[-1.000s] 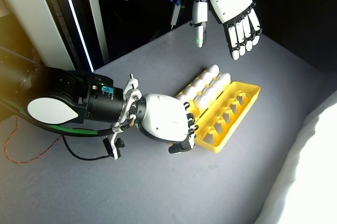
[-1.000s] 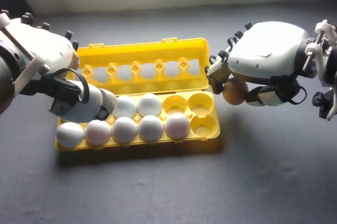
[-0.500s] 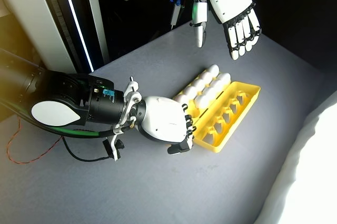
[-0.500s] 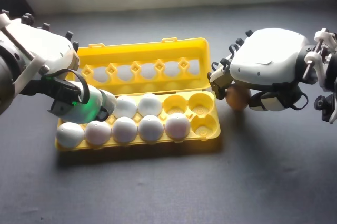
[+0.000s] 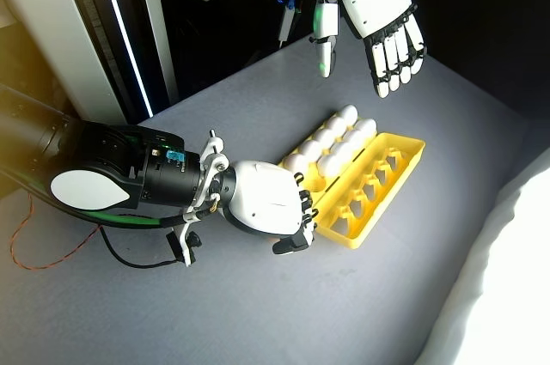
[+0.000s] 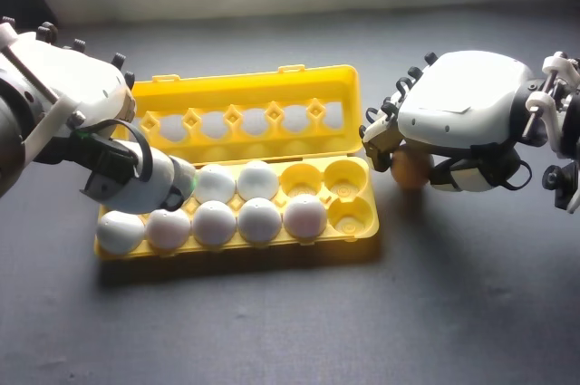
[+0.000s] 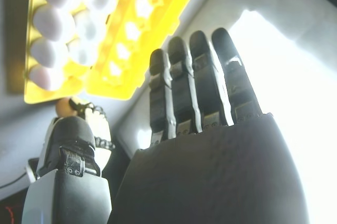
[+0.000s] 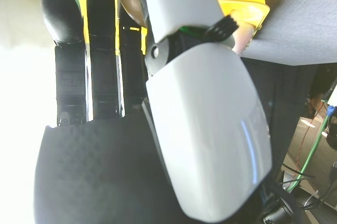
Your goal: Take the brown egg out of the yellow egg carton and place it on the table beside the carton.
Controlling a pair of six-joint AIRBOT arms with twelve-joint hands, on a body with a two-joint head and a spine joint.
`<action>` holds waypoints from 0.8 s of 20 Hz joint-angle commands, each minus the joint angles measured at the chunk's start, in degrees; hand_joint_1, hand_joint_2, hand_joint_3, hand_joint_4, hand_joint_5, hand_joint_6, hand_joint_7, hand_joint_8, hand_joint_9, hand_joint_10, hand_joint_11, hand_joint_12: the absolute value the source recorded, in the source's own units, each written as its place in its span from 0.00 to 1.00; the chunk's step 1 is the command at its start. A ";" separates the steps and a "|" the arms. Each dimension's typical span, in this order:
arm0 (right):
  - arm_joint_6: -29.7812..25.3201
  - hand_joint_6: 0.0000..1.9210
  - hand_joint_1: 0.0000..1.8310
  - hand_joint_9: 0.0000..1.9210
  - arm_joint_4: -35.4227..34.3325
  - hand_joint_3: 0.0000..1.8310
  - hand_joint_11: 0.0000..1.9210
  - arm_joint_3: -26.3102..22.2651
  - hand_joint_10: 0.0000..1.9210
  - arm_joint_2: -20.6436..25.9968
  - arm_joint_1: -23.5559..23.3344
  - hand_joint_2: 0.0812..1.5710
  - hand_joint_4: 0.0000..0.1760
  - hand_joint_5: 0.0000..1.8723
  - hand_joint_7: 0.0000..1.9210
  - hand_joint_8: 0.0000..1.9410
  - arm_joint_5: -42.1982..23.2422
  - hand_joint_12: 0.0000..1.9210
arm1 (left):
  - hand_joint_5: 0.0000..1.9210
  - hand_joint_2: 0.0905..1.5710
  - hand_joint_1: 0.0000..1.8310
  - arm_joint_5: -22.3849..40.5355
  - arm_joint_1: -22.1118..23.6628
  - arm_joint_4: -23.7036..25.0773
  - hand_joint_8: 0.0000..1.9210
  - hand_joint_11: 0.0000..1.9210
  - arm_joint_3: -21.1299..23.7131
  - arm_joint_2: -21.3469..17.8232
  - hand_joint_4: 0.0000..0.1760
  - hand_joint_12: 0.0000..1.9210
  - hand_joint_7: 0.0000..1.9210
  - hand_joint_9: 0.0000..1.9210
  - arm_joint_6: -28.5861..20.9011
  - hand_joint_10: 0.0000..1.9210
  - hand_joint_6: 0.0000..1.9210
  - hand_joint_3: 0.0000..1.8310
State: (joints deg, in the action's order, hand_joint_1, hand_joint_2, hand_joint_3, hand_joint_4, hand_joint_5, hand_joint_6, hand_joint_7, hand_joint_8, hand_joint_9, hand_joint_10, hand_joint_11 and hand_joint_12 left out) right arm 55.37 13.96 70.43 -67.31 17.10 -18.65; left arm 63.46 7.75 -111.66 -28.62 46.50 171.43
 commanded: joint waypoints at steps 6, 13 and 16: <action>0.52 0.71 0.60 0.34 -0.35 0.00 0.23 0.34 0.29 0.50 0.02 0.78 0.00 0.38 0.40 0.16 -5.80 0.70 | 0.22 0.75 0.05 0.19 0.50 4.81 0.00 0.00 0.13 -0.79 0.00 0.38 0.23 0.19 0.29 0.00 0.00 0.00; 0.59 0.08 0.68 0.35 -0.35 0.00 0.18 0.34 0.16 0.50 0.01 0.70 0.00 0.38 0.41 0.00 -5.91 0.69 | 0.20 0.76 0.05 0.19 0.50 4.79 0.00 0.00 0.13 -0.79 0.00 0.34 0.22 0.17 0.29 0.00 0.00 0.00; 0.63 0.05 0.66 0.34 -0.35 0.00 0.16 0.34 0.16 0.50 0.01 0.68 0.00 0.35 0.39 0.00 -5.94 0.70 | 0.20 0.75 0.04 0.19 0.53 4.75 0.00 0.00 0.13 -0.79 0.00 0.33 0.22 0.18 0.29 0.00 0.00 0.00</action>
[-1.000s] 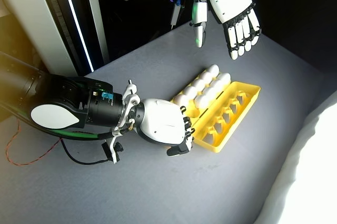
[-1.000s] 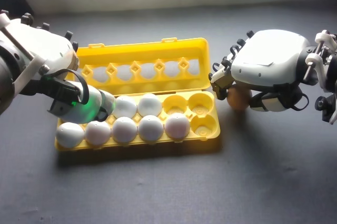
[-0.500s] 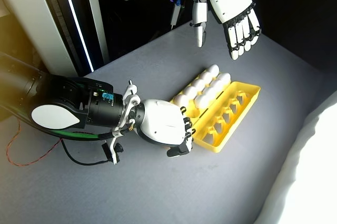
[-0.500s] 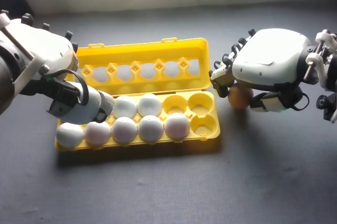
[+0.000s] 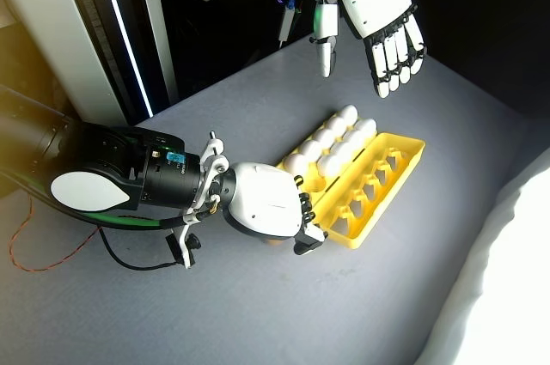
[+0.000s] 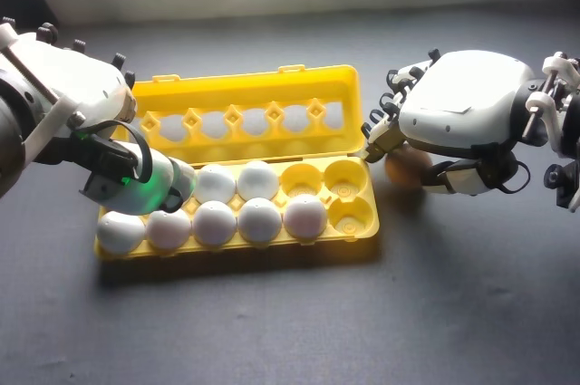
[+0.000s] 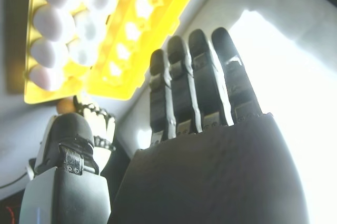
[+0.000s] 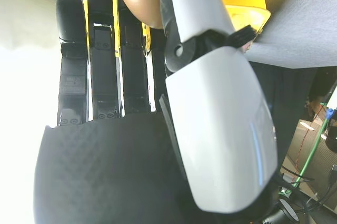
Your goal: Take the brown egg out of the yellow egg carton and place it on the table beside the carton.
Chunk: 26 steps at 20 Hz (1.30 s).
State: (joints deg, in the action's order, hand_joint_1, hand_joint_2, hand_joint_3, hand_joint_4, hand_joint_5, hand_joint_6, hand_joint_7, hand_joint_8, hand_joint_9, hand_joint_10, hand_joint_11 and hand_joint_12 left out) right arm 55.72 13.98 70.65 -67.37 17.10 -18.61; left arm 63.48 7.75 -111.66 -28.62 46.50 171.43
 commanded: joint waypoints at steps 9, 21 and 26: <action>0.39 0.01 0.62 0.30 -0.36 0.00 0.15 0.11 0.13 1.34 -1.27 0.64 0.00 0.31 0.34 0.00 -6.09 0.68 | 0.22 0.76 0.05 0.17 0.53 4.72 0.00 0.00 0.13 -0.79 0.00 0.37 0.22 0.18 0.29 0.00 0.00 0.00; -0.25 0.01 0.60 0.30 -0.35 0.00 0.13 -6.11 0.13 9.41 -7.99 0.66 0.00 0.32 0.34 0.00 -2.46 0.69 | 0.20 0.76 0.02 0.17 0.54 4.70 0.00 0.00 0.13 -0.79 0.00 0.32 0.21 0.16 0.29 0.00 0.00 0.00; -2.75 0.00 0.60 0.29 2.09 0.00 0.11 -8.97 0.13 14.90 -8.32 0.66 0.00 0.31 0.33 0.00 -3.34 0.71 | 0.20 0.76 0.05 0.17 0.54 4.70 0.00 0.00 0.13 -0.79 0.00 0.36 0.22 0.18 0.29 0.00 0.00 0.00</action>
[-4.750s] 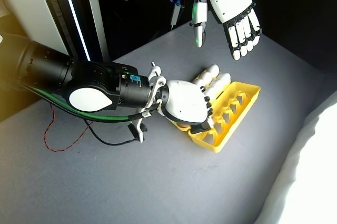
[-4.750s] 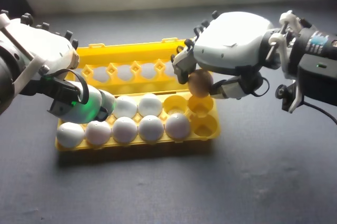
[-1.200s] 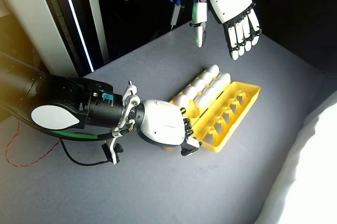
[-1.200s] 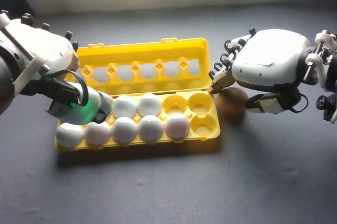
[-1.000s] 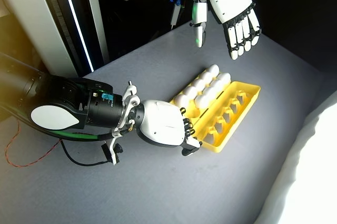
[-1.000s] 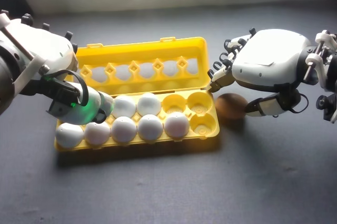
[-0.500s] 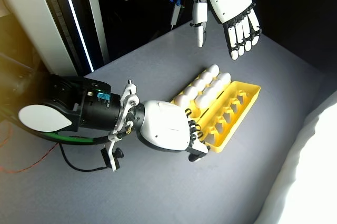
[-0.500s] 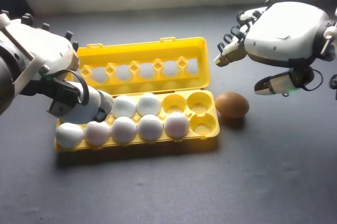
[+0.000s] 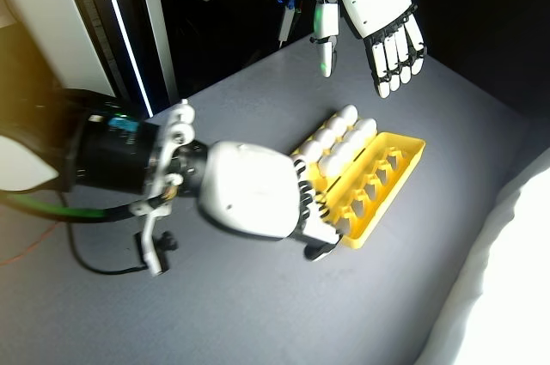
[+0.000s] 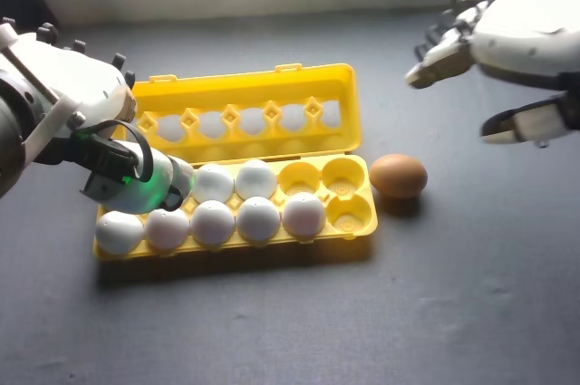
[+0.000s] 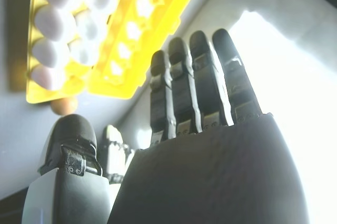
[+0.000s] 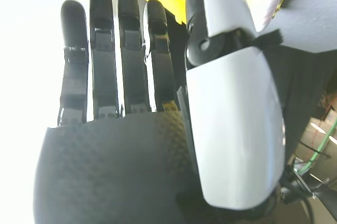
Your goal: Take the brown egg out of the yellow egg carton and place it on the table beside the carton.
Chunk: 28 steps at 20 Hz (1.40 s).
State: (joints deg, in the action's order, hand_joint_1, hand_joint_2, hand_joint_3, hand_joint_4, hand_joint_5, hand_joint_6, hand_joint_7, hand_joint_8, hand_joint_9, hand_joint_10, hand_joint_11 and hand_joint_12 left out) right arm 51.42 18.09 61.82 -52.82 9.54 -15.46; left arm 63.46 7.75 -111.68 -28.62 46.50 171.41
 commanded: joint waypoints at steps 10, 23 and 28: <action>-20.03 0.00 0.59 0.27 15.82 0.00 0.10 -1.11 0.12 6.53 -2.80 0.66 0.00 0.29 0.31 0.00 -9.61 0.70 | 0.20 0.76 0.02 0.19 0.60 4.64 0.00 0.00 0.12 -0.78 0.00 0.36 0.23 0.18 0.31 0.00 0.00 0.00; -19.98 0.00 0.52 0.17 16.37 0.00 0.00 -1.43 0.08 6.50 -1.99 0.64 0.00 0.18 0.19 0.00 -9.47 0.61 | 0.22 0.76 0.07 0.19 0.49 5.01 0.00 0.01 0.12 -0.78 0.00 0.36 0.23 0.19 0.31 0.00 0.00 0.00; -19.90 0.00 0.50 0.12 17.13 0.00 0.00 -2.02 0.04 6.50 -1.74 0.64 0.00 0.12 0.13 0.00 -9.72 0.53 | 0.19 0.77 0.01 0.20 0.54 4.75 0.00 0.00 0.12 -0.77 0.00 0.33 0.21 0.17 0.31 0.00 0.00 0.00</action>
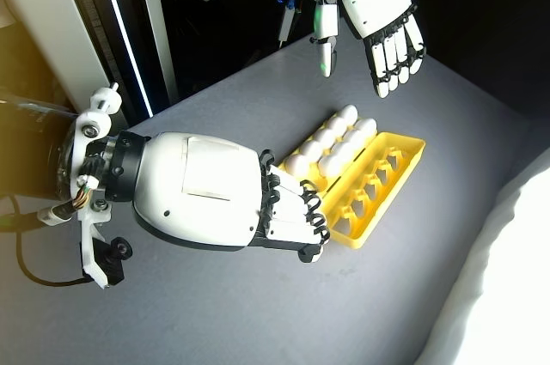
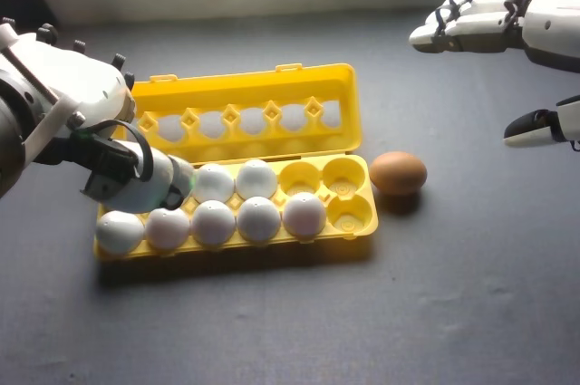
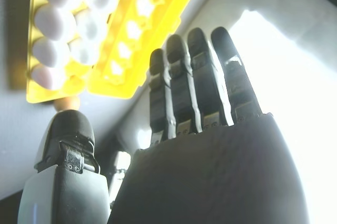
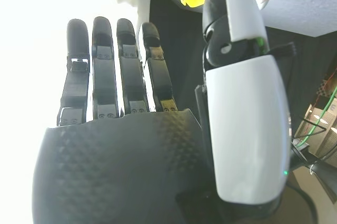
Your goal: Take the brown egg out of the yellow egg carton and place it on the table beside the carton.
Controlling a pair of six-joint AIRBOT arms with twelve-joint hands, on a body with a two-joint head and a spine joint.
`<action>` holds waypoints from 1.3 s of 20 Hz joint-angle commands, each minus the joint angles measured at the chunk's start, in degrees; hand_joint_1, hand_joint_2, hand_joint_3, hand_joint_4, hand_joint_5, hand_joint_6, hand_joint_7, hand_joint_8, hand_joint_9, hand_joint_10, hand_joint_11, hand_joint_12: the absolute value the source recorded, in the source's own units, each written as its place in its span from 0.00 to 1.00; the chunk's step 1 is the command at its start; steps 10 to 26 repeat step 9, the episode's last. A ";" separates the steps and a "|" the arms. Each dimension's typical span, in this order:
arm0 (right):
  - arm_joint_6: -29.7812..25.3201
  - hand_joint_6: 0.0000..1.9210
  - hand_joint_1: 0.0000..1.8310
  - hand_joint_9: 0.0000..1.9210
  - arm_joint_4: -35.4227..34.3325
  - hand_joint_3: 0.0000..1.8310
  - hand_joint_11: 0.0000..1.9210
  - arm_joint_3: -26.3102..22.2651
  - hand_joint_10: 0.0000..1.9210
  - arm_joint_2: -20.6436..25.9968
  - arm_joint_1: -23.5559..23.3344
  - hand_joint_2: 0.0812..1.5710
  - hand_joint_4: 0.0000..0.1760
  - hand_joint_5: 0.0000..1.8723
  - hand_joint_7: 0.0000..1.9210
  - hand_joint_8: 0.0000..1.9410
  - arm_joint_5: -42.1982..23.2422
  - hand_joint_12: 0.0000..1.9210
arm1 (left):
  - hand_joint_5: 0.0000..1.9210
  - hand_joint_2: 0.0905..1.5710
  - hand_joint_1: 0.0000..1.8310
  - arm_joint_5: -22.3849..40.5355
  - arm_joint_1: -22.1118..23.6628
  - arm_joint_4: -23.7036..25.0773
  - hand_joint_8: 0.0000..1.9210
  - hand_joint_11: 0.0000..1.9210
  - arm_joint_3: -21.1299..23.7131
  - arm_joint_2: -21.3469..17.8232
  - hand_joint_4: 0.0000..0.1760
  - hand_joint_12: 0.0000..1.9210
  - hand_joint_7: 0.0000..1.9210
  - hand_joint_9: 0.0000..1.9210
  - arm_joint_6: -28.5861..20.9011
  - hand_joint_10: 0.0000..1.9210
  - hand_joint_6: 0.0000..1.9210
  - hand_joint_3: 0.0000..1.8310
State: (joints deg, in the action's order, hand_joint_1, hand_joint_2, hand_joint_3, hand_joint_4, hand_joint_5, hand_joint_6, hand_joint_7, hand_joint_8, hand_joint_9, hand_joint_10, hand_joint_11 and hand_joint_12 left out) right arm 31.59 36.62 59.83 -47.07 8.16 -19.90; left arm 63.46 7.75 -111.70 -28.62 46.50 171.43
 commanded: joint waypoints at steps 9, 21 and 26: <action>0.60 0.01 0.52 0.13 0.65 0.00 0.00 -0.22 0.02 0.70 0.59 0.63 0.00 0.14 0.14 0.00 -6.93 0.55 | 0.19 0.77 0.01 0.23 0.54 4.89 0.00 0.00 0.12 -0.77 0.00 0.33 0.21 0.17 0.29 0.00 0.00 0.00; 0.60 0.01 0.52 0.13 0.65 0.00 0.00 -0.22 0.02 0.70 0.59 0.63 0.00 0.14 0.14 0.00 -6.93 0.55 | 0.19 0.77 0.01 0.23 0.54 4.89 0.00 0.00 0.12 -0.77 0.00 0.33 0.21 0.17 0.29 0.00 0.00 0.00; 0.60 0.01 0.52 0.13 0.65 0.00 0.00 -0.22 0.02 0.70 0.59 0.63 0.00 0.14 0.14 0.00 -6.93 0.55 | 0.19 0.77 0.01 0.23 0.54 4.89 0.00 0.00 0.12 -0.77 0.00 0.33 0.21 0.17 0.29 0.00 0.00 0.00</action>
